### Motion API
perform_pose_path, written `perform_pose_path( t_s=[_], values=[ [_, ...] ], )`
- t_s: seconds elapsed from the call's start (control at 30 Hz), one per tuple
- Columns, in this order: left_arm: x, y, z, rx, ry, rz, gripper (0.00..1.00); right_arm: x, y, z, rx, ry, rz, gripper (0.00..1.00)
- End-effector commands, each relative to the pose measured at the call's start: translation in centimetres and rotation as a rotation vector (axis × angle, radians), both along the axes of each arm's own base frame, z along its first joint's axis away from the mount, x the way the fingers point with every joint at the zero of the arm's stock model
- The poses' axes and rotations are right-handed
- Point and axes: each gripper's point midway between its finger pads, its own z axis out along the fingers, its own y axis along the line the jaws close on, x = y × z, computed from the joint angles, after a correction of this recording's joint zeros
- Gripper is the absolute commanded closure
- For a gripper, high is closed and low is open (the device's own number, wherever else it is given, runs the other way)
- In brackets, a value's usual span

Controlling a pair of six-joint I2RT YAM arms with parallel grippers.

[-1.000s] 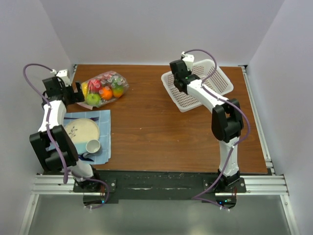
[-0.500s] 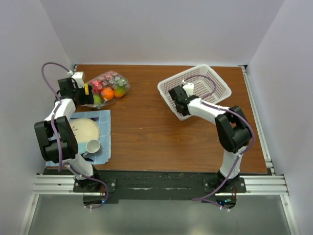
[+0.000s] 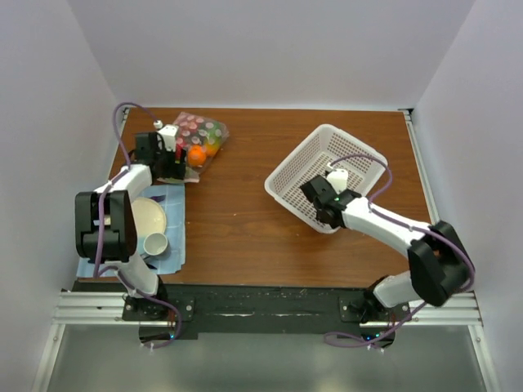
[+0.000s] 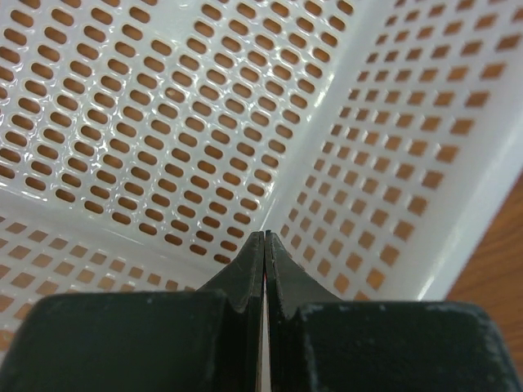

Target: Open the zip-top bag and remove the fake food

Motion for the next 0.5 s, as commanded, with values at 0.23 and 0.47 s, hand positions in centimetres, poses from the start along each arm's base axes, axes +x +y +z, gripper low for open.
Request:
perform_pose_path(
  t_s=[0.23,0.47],
  values=[
    [-2.3,-14.1,1.8,-0.115,0.028,-0.419,0.13,1.0,2.6,7.7,0.052,-0.196,0.126,0.8],
    [-2.3,-13.6,8.5,-0.098,-0.103,-0.43,0.14,3.5,15.7,14.7,0.057,-0.467,0.582,0.17]
  ],
)
